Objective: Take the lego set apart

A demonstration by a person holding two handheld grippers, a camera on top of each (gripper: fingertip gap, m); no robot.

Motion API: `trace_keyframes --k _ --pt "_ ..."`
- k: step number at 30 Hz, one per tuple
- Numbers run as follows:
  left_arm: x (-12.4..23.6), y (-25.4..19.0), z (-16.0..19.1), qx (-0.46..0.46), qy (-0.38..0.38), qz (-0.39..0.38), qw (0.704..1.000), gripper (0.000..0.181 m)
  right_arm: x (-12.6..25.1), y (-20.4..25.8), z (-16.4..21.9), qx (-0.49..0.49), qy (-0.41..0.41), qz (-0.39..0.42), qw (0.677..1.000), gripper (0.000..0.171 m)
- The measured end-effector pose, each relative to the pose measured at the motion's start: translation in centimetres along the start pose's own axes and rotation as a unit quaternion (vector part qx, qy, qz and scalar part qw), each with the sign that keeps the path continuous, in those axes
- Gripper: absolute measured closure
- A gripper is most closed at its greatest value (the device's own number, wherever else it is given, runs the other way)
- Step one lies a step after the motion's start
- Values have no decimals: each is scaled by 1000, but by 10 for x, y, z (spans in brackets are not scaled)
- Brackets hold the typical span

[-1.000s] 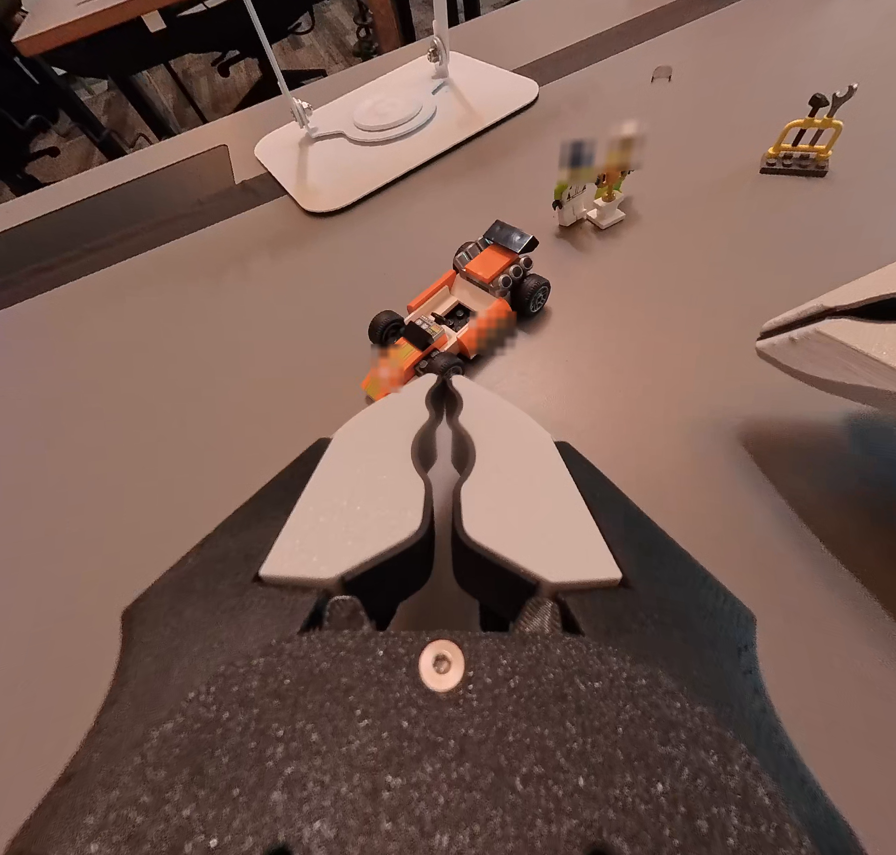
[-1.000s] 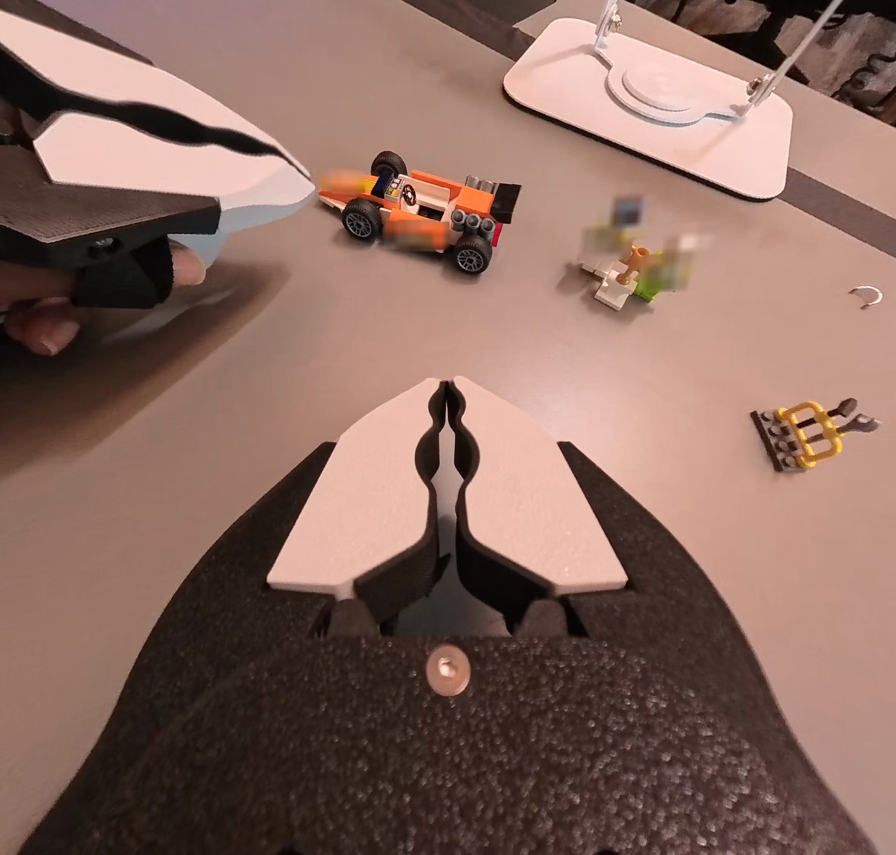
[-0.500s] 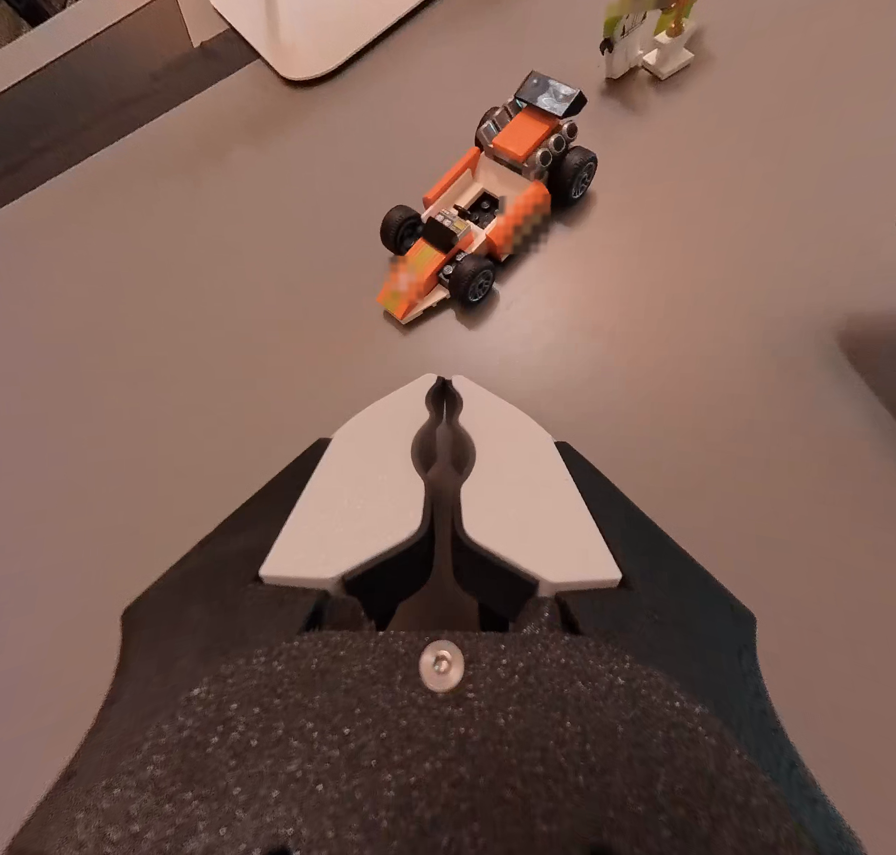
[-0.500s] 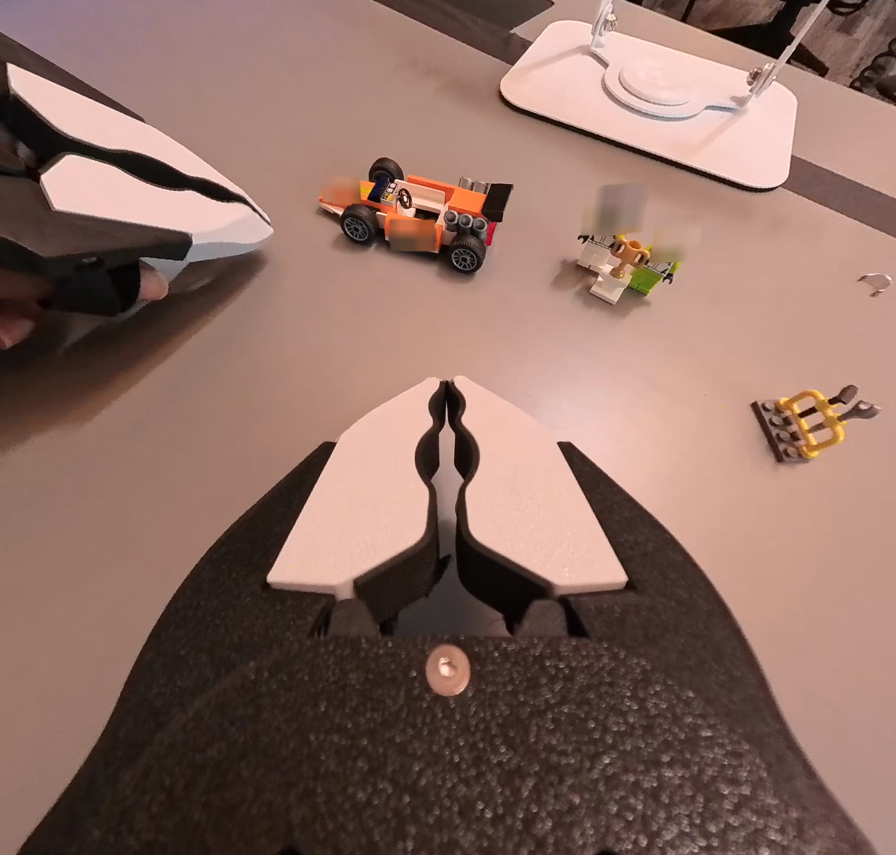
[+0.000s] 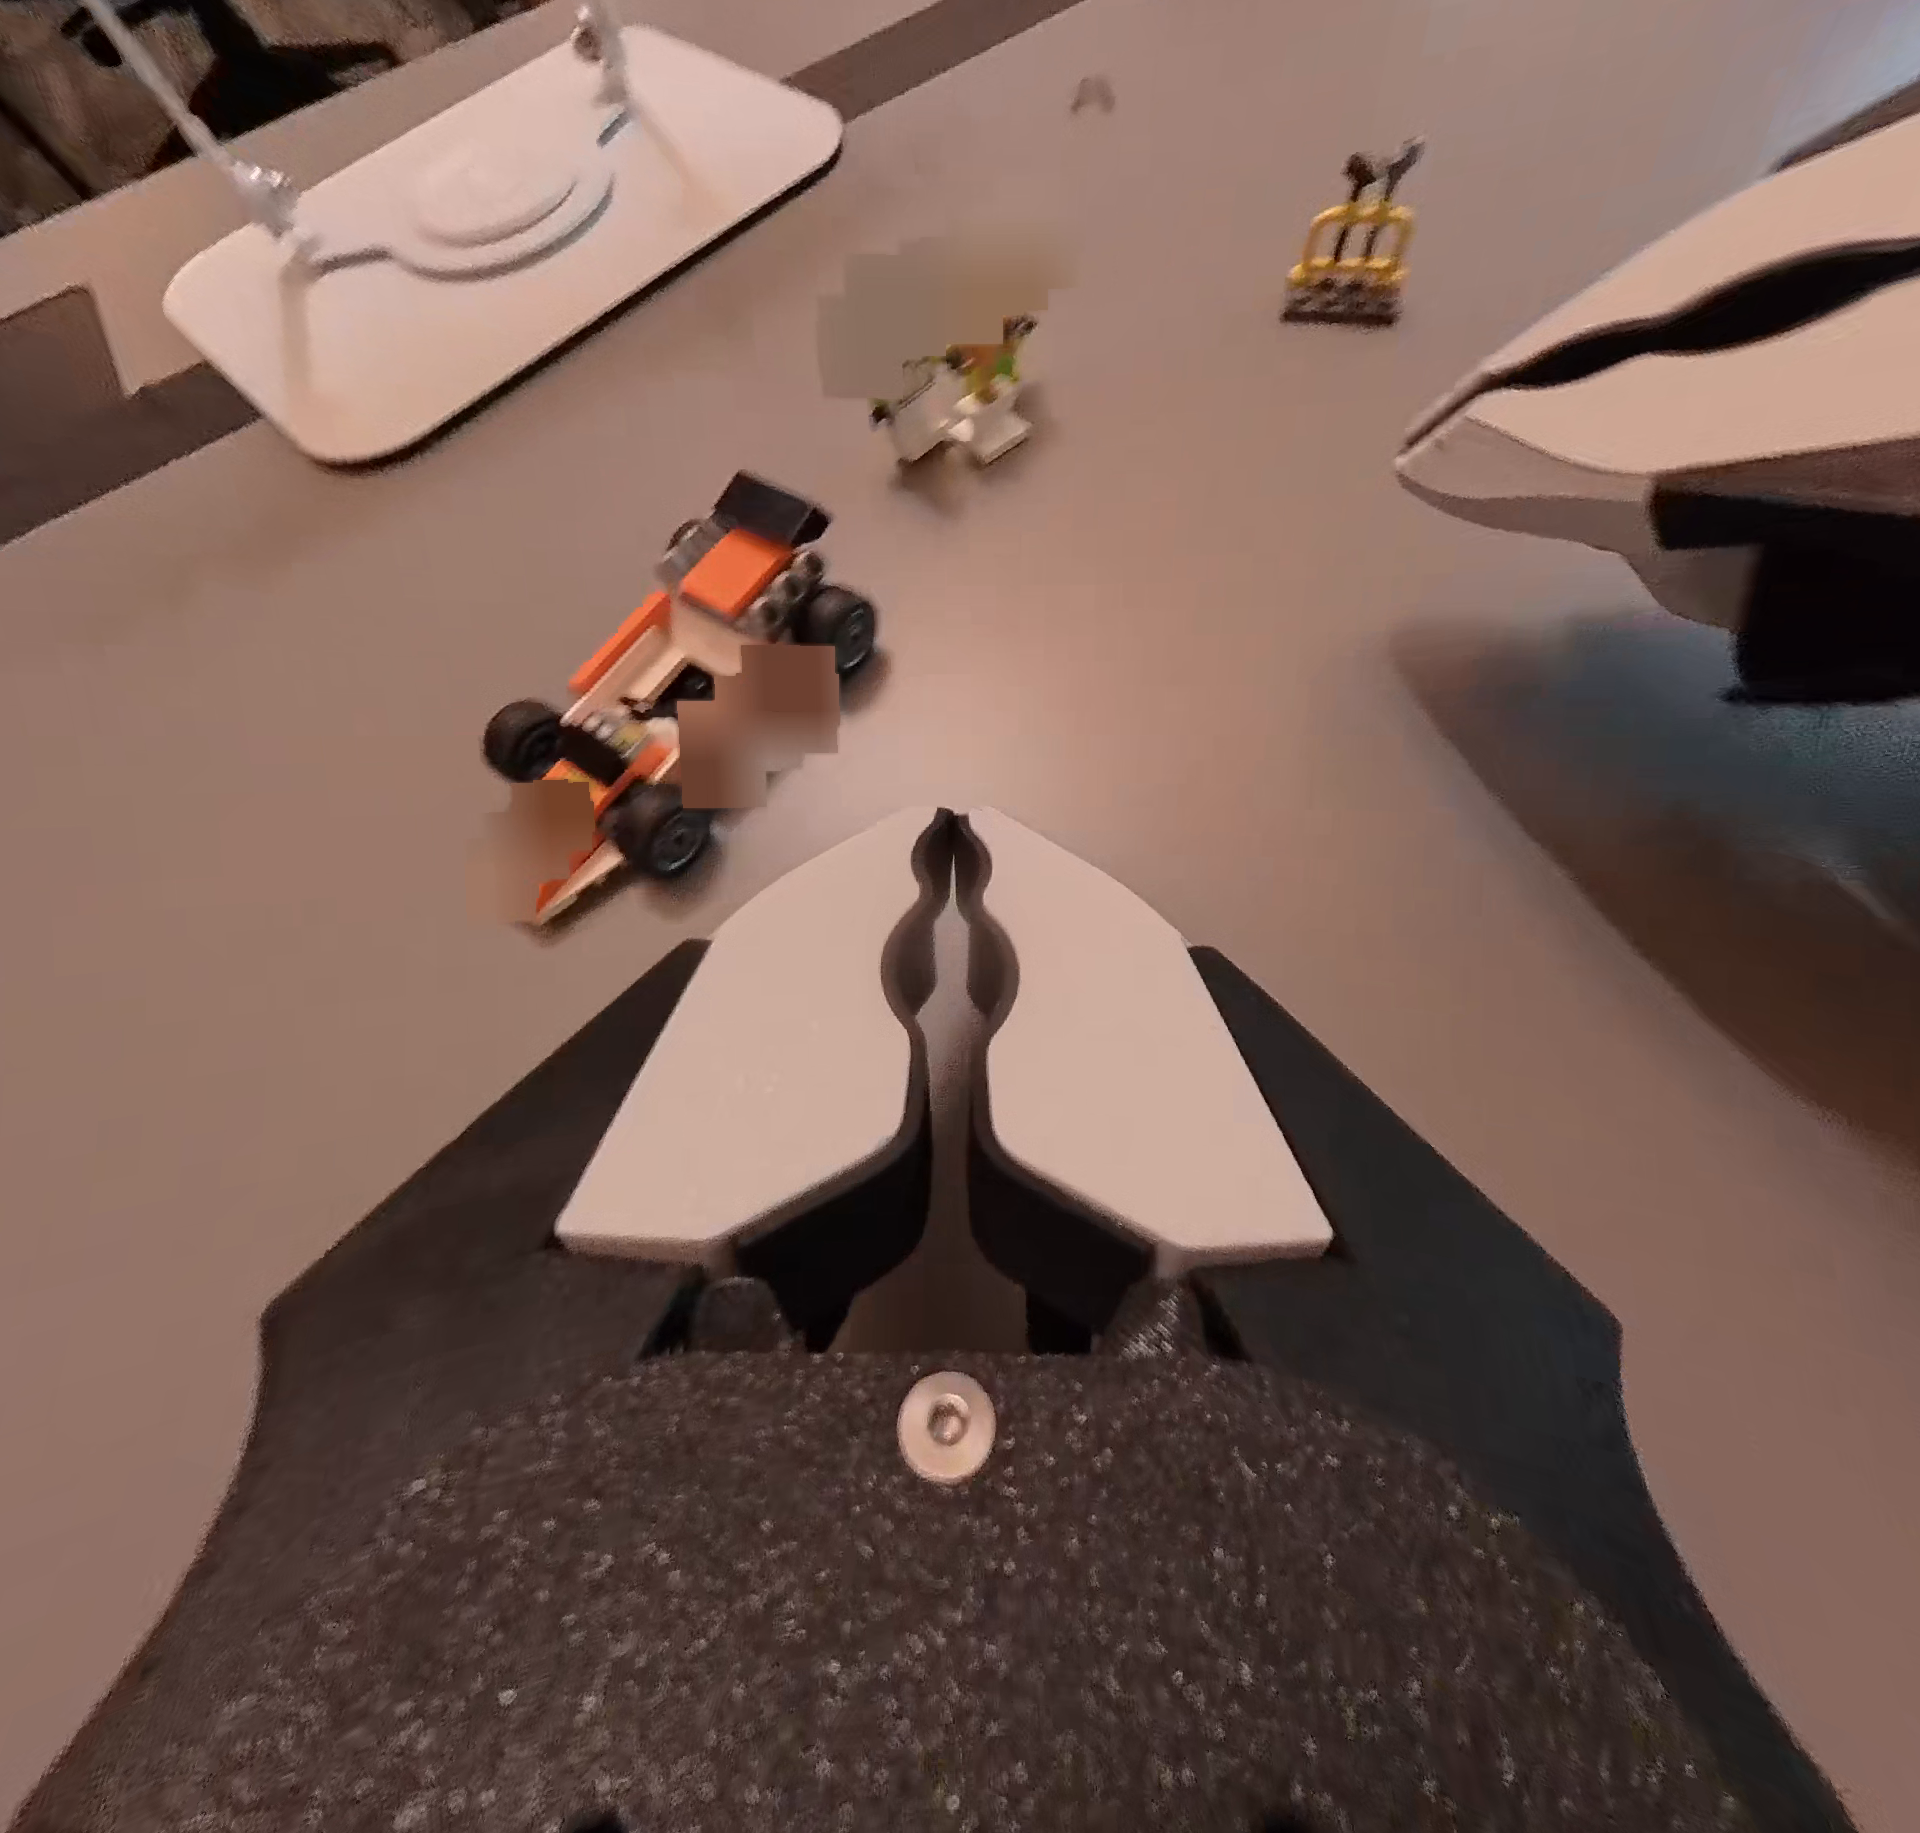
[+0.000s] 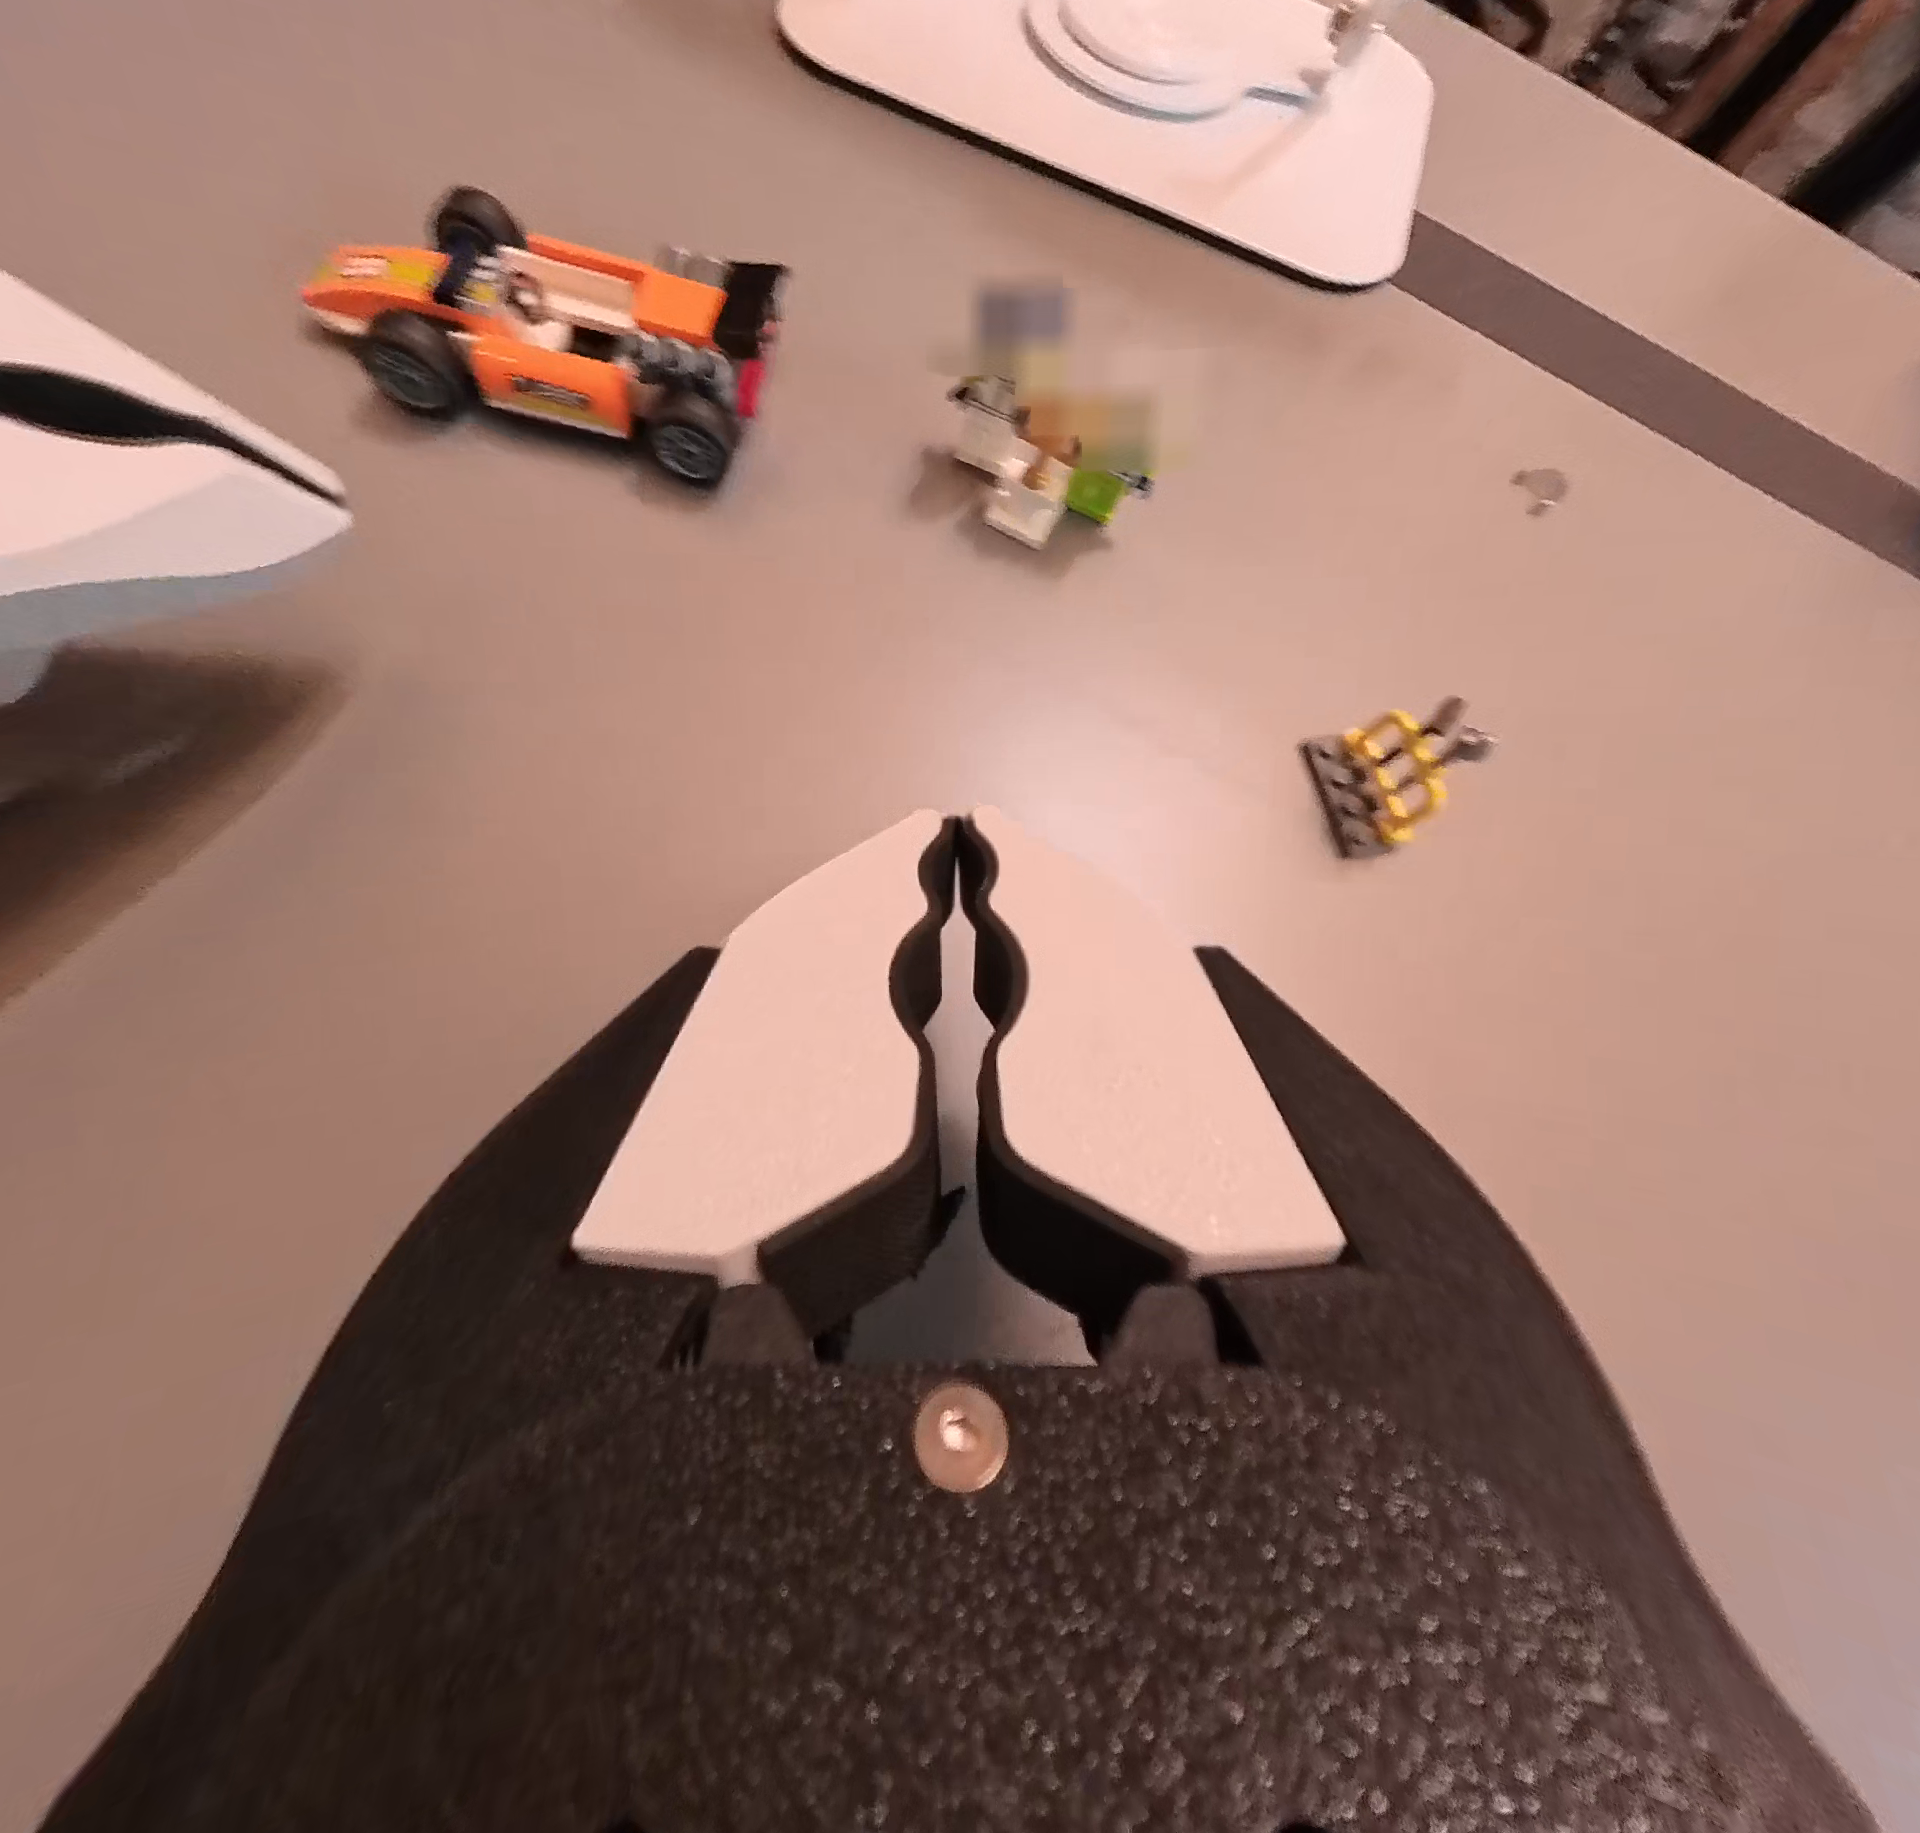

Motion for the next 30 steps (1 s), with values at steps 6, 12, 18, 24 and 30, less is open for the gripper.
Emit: trace_keyframes --k 6,12,18,24,30 --pt "-7 -45 -22 -36 -33 55 997 181 4 -55 2 -42 2 60 997 171" --pt "-13 -59 -17 -65 -22 68 995 181 0 -69 12 -31 21 86 996 171" --pt "-11 -51 -17 -55 -20 54 997 181 0 -69 12 -20 20 94 995 171" --pt "-11 -40 -16 -60 -18 28 998 181 1 -65 11 -15 17 88 996 171" --pt "-8 -11 -12 -61 -16 -16 998 181 0 -52 7 -1 2 67 998 171"
Point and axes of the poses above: each gripper's, where its closed fingertips meet, x back along the fingers, z out of its underside, y = z × x across the jaws, the point moved 1 cm from there along x, back along the fingers, and after that the axes turned 9 degrees about -x, right-handed, at the moved point
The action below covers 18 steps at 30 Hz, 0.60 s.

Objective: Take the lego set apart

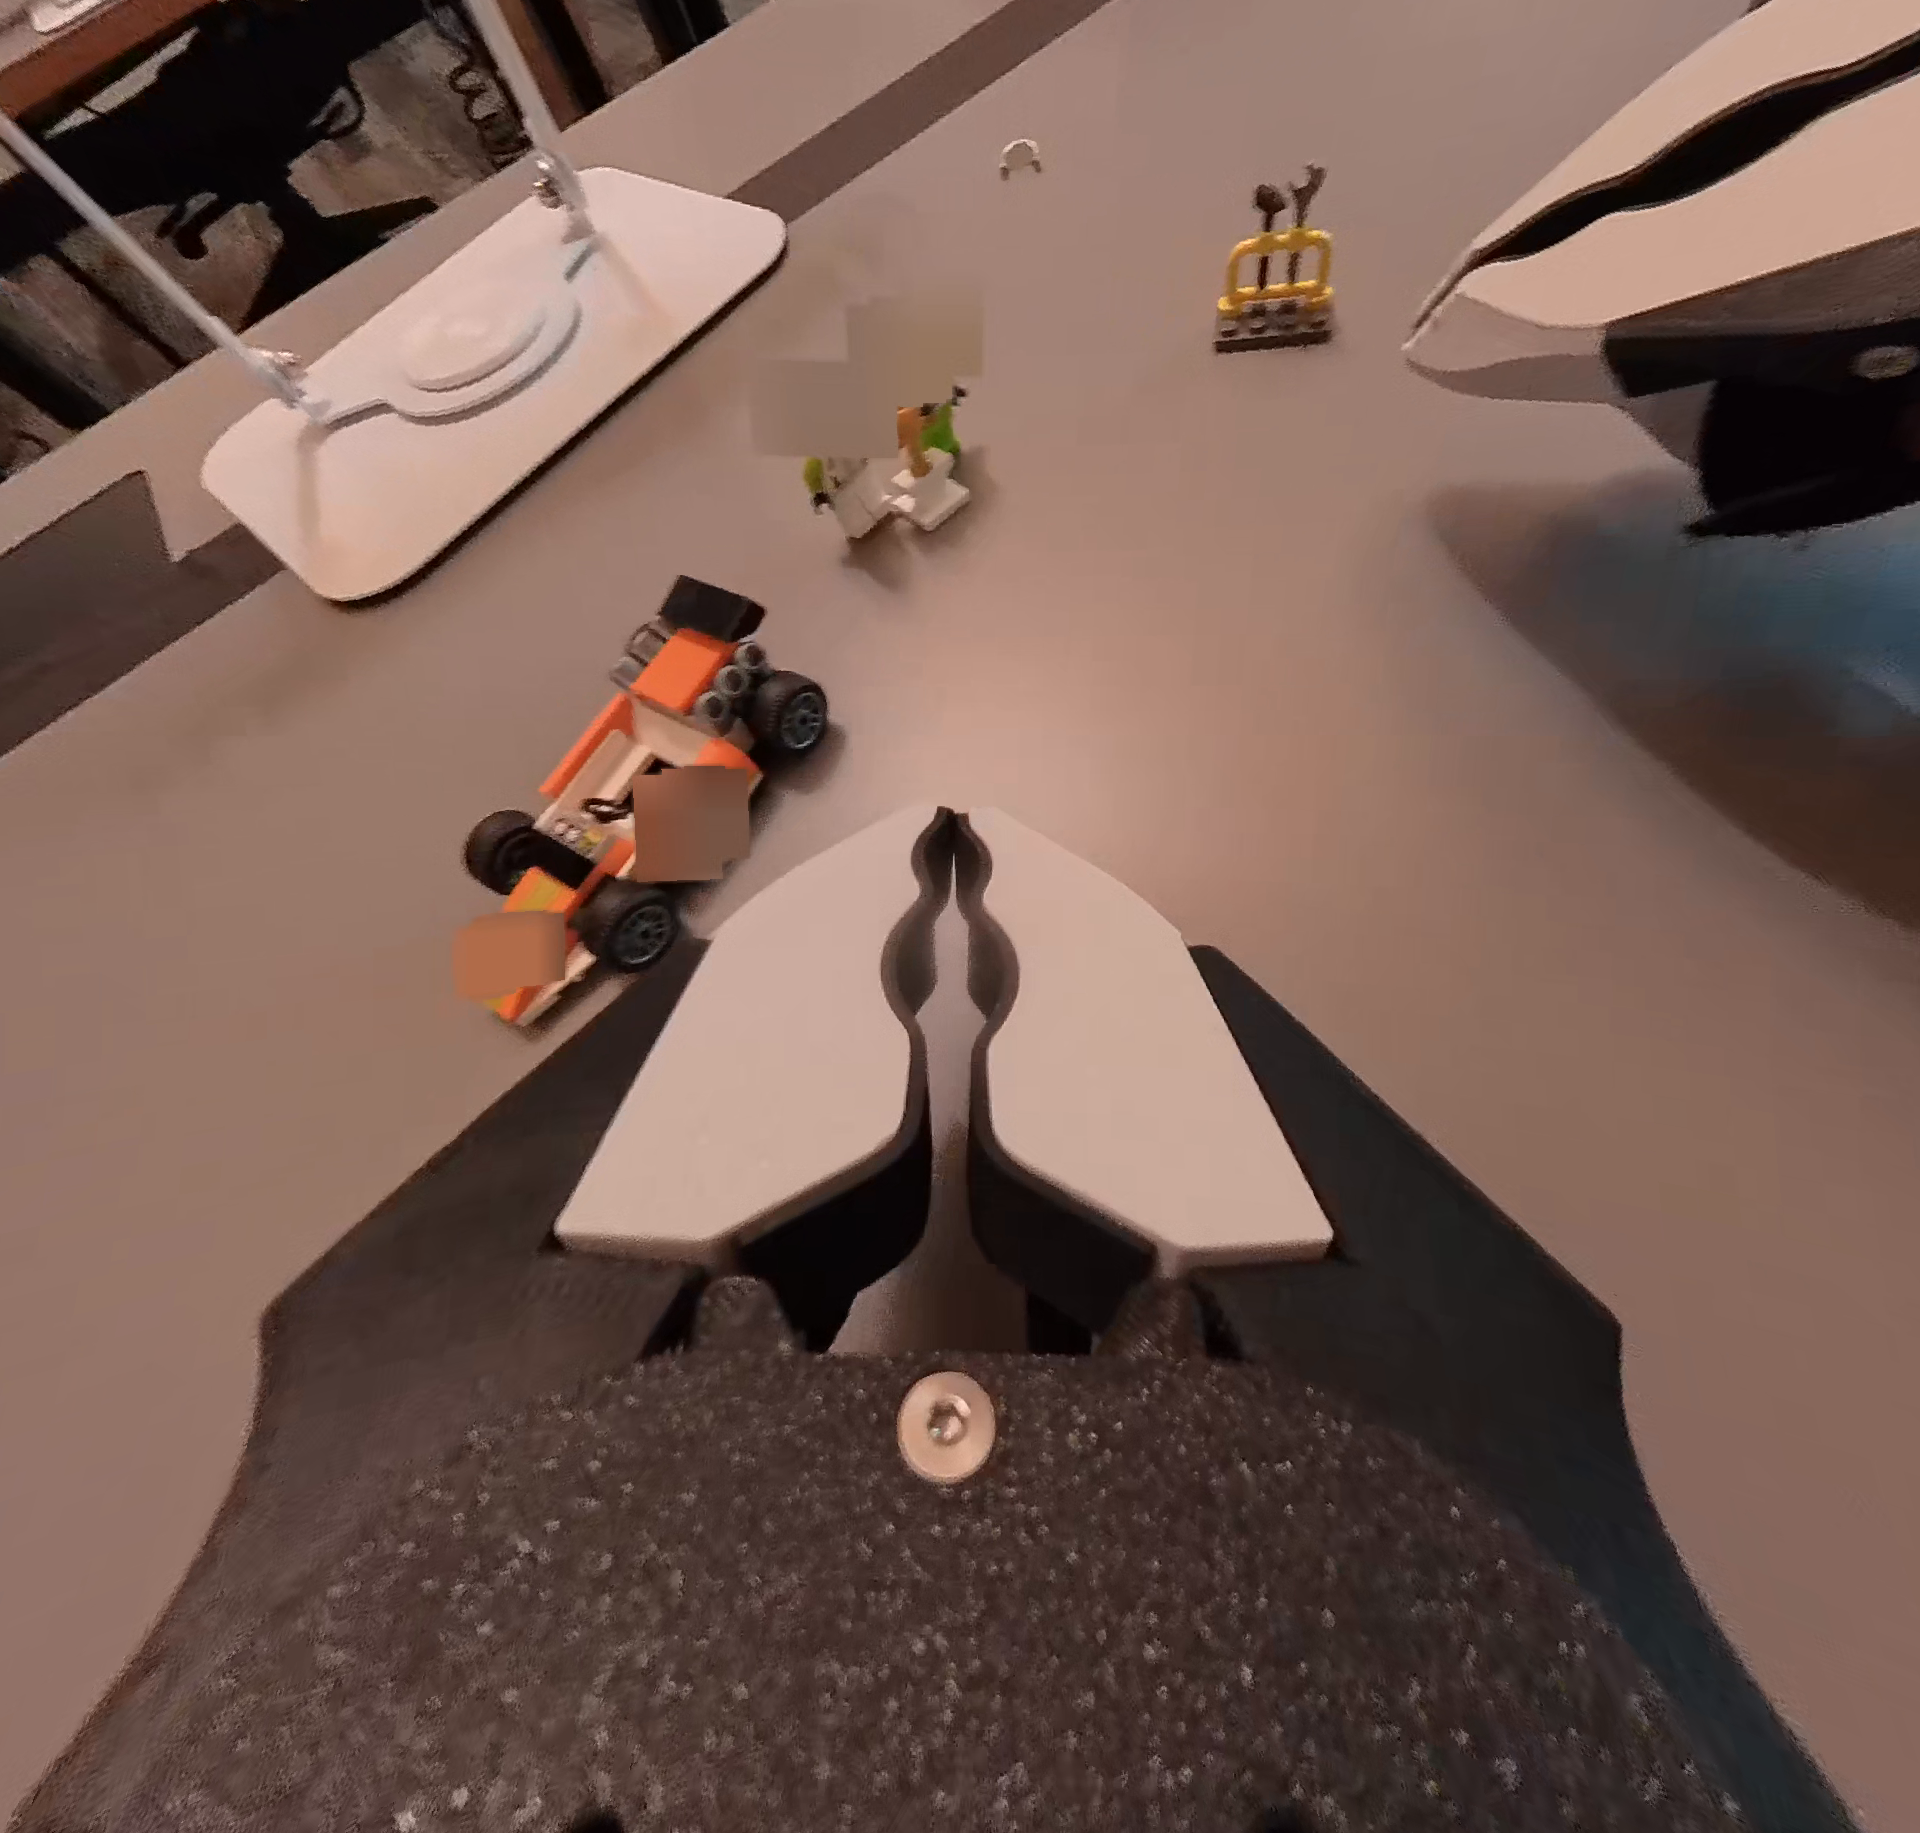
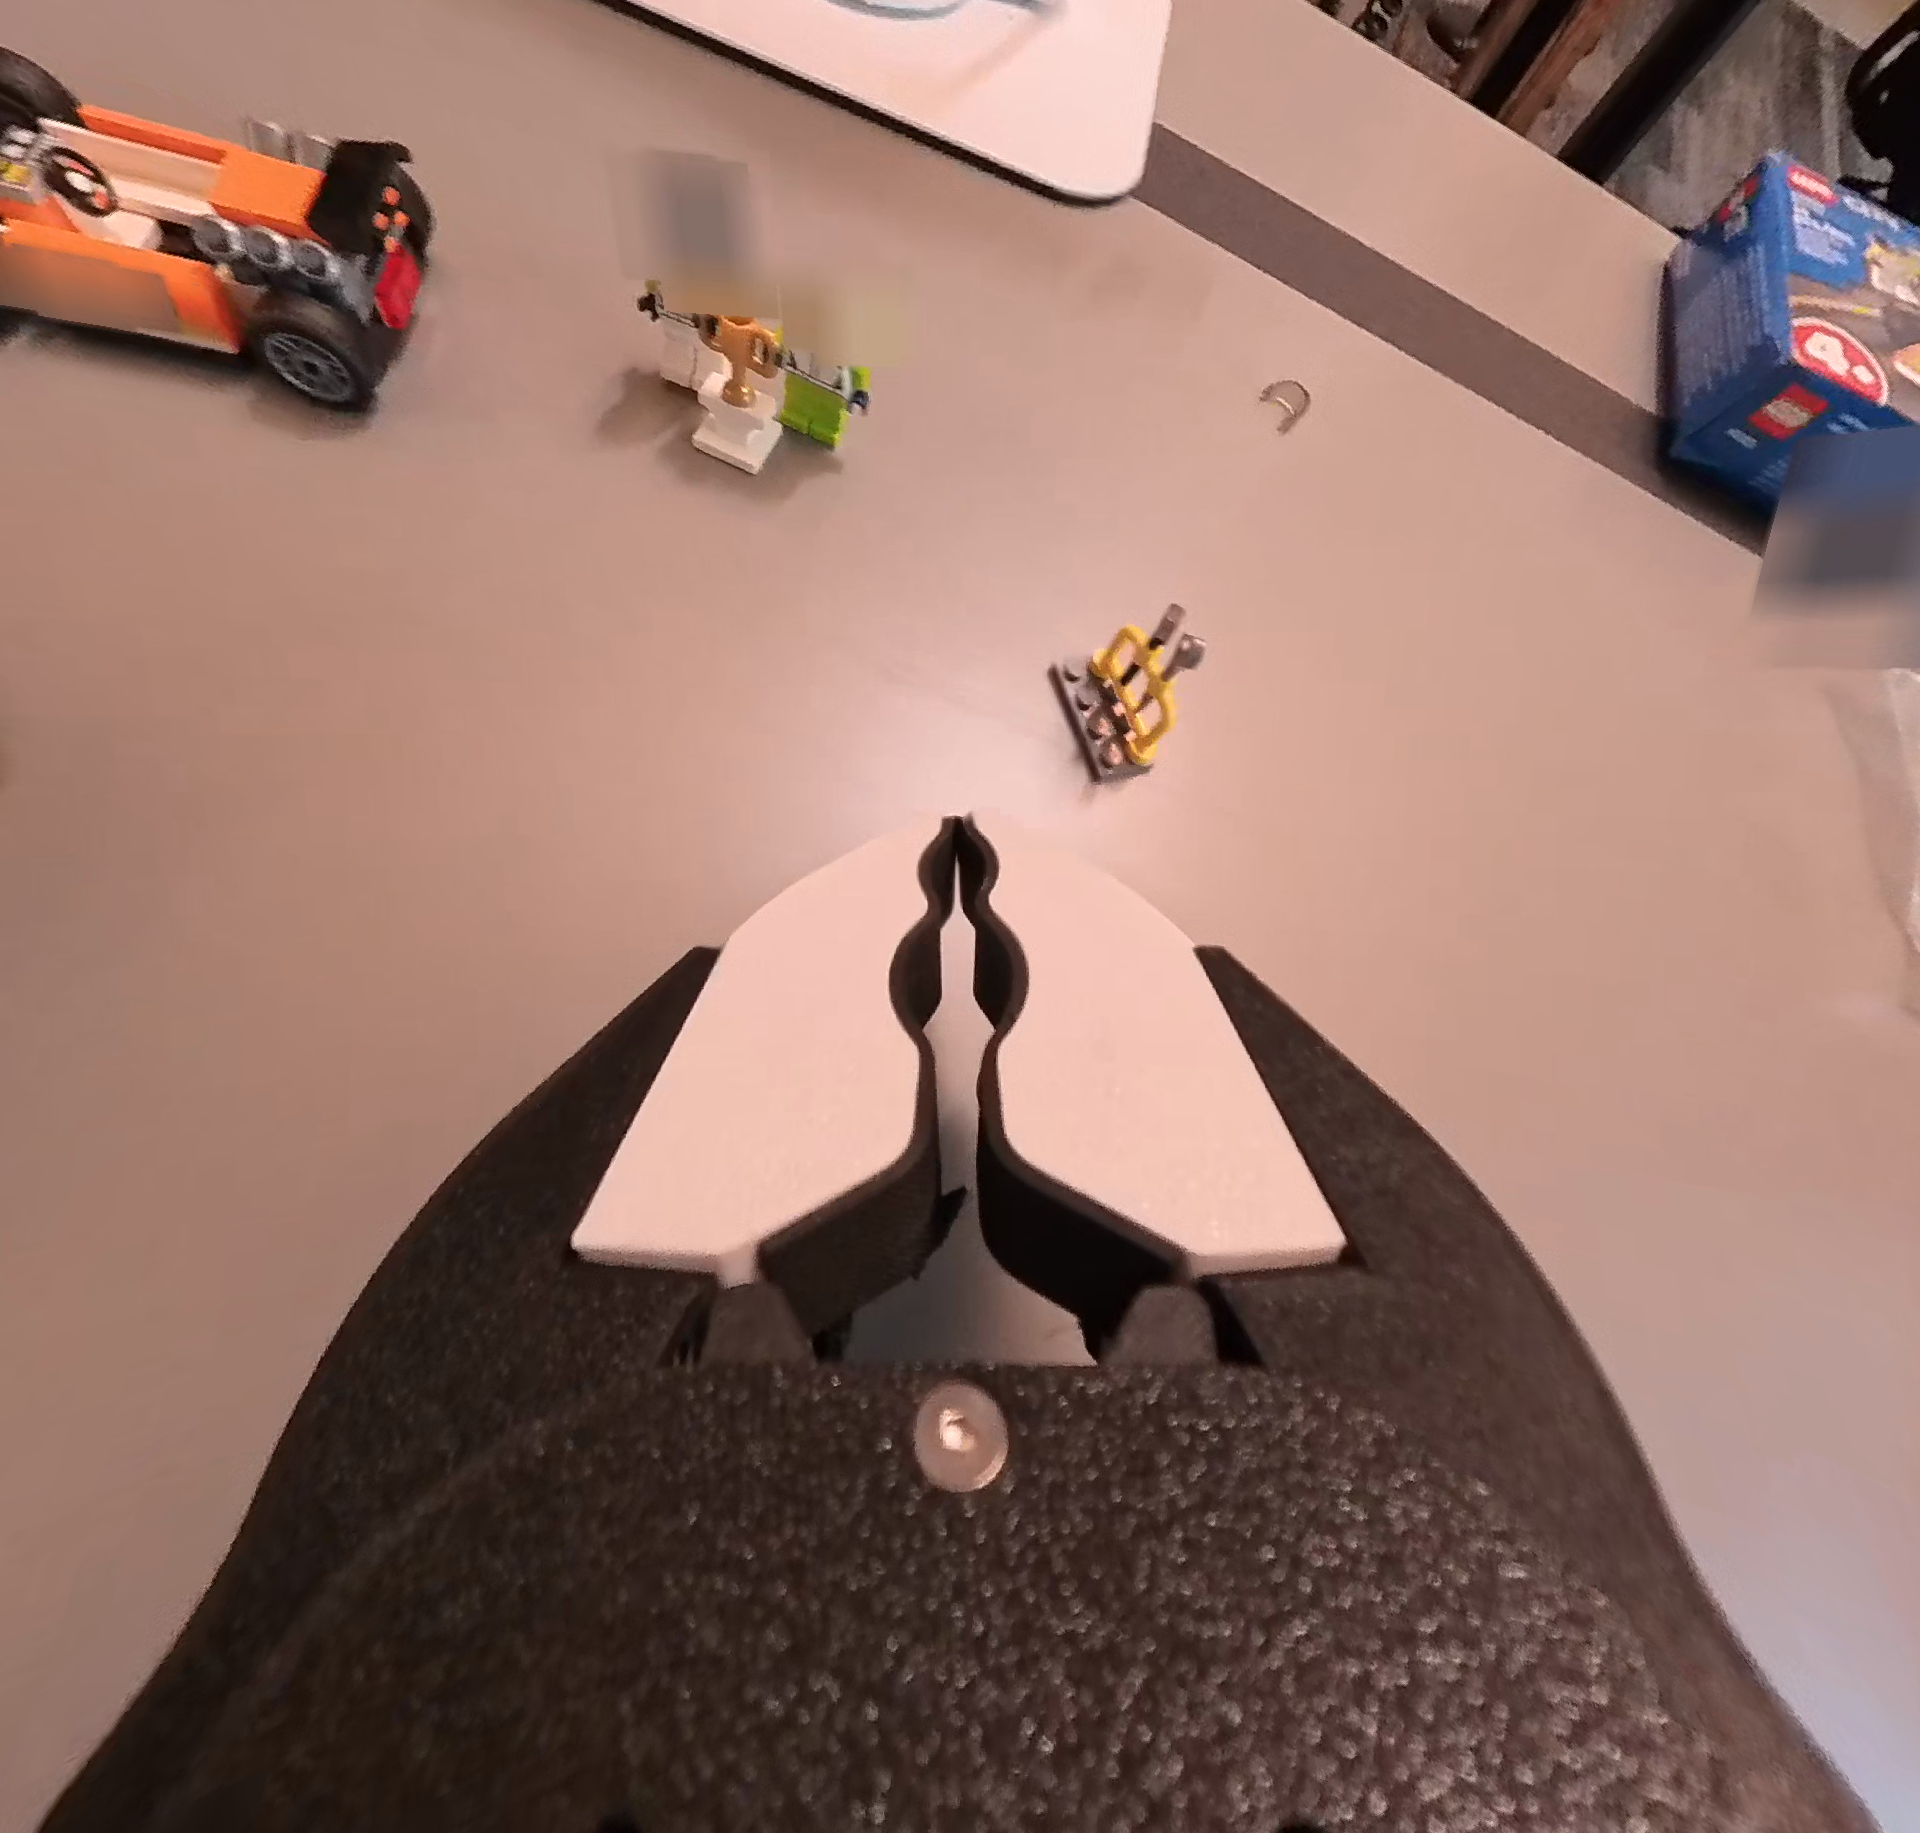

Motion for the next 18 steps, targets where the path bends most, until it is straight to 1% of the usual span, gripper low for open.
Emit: trace_keyframes --k 3,8,11,15,18 --pt "1 13 7 -4 9 -16 1000 181 1 14 -4 19 -18 -29 999 170" --pt "3 30 19 0 25 -35 999 181 5 52 -6 41 -40 -109 992 167" --pt "4 32 22 14 21 -21 999 181 5 57 -6 58 -47 -113 991 165" --pt "5 33 23 36 13 -4 999 167 7 58 -8 45 -54 -128 989 163" --pt "5 33 22 54 7 5 999 157 10 65 -8 41 -59 -156 985 157"
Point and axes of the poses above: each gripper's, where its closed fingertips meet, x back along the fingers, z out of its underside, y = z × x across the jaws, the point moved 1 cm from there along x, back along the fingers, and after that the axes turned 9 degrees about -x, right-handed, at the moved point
